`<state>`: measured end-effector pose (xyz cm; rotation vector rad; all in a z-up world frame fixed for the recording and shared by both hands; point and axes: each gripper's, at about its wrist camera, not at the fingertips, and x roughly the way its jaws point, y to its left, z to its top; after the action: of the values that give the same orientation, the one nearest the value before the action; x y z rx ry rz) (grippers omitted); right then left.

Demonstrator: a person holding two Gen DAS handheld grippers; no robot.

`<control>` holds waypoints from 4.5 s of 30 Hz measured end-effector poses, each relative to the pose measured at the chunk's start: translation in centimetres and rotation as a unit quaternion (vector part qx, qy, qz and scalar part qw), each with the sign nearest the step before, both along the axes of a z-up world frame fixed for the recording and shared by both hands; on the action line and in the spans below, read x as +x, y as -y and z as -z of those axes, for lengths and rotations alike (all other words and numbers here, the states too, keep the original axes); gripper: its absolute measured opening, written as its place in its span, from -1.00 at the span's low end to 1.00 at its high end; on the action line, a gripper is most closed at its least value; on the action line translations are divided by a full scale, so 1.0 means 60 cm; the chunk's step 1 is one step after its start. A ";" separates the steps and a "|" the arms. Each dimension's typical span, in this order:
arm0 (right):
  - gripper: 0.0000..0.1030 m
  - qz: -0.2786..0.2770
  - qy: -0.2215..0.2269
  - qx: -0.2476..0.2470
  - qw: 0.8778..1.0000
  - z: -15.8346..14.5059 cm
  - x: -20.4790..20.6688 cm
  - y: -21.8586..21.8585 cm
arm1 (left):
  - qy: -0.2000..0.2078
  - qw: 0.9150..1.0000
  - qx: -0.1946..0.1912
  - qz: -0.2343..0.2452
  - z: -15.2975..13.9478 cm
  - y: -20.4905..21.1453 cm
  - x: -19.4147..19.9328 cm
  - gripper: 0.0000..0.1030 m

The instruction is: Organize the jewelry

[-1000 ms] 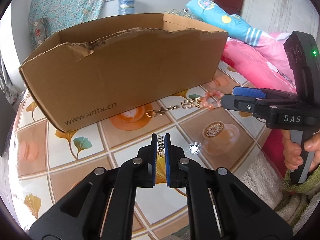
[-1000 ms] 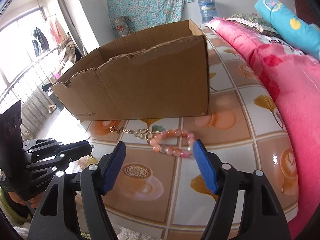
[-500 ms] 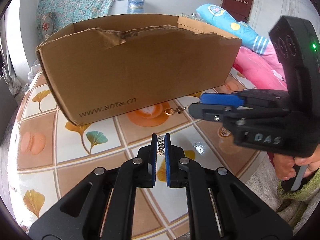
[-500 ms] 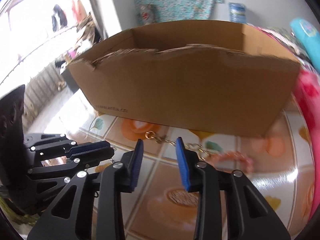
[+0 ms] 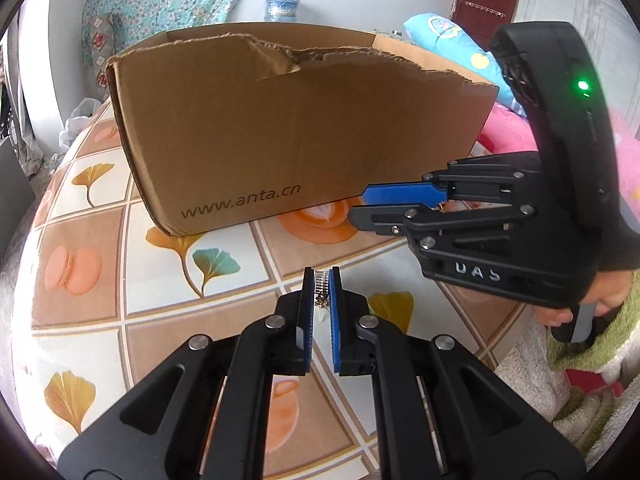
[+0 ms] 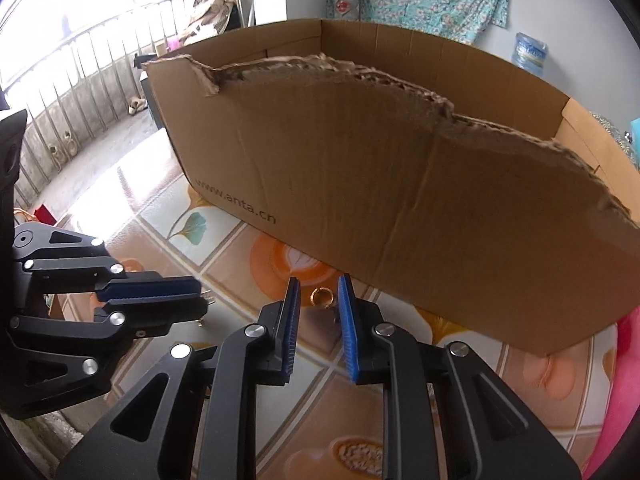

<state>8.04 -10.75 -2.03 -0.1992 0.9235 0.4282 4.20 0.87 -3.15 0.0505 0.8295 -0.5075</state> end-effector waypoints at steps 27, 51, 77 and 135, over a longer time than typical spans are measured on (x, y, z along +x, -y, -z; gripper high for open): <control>-0.81 0.045 -0.033 0.216 0.975 -0.083 0.002 0.085 | 0.025 0.999 -0.040 -0.006 -0.029 -0.026 -0.017 -0.88; -0.81 0.064 -0.068 0.215 0.972 -0.165 0.170 0.065 | 0.020 0.999 -0.028 0.001 -0.190 0.001 0.166 -0.88; -0.79 0.099 -0.102 0.173 0.975 -0.133 0.228 0.047 | -0.048 0.999 0.014 -0.006 -0.139 -0.004 0.260 -0.69; -0.81 0.110 -0.042 0.048 0.992 -0.025 -0.051 0.174 | -0.010 1.000 0.002 0.024 -0.019 0.059 -0.019 -0.23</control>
<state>4.96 -21.17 -0.54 0.0083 0.9937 0.2773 3.06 -2.65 -2.03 0.0689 0.8499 -0.5521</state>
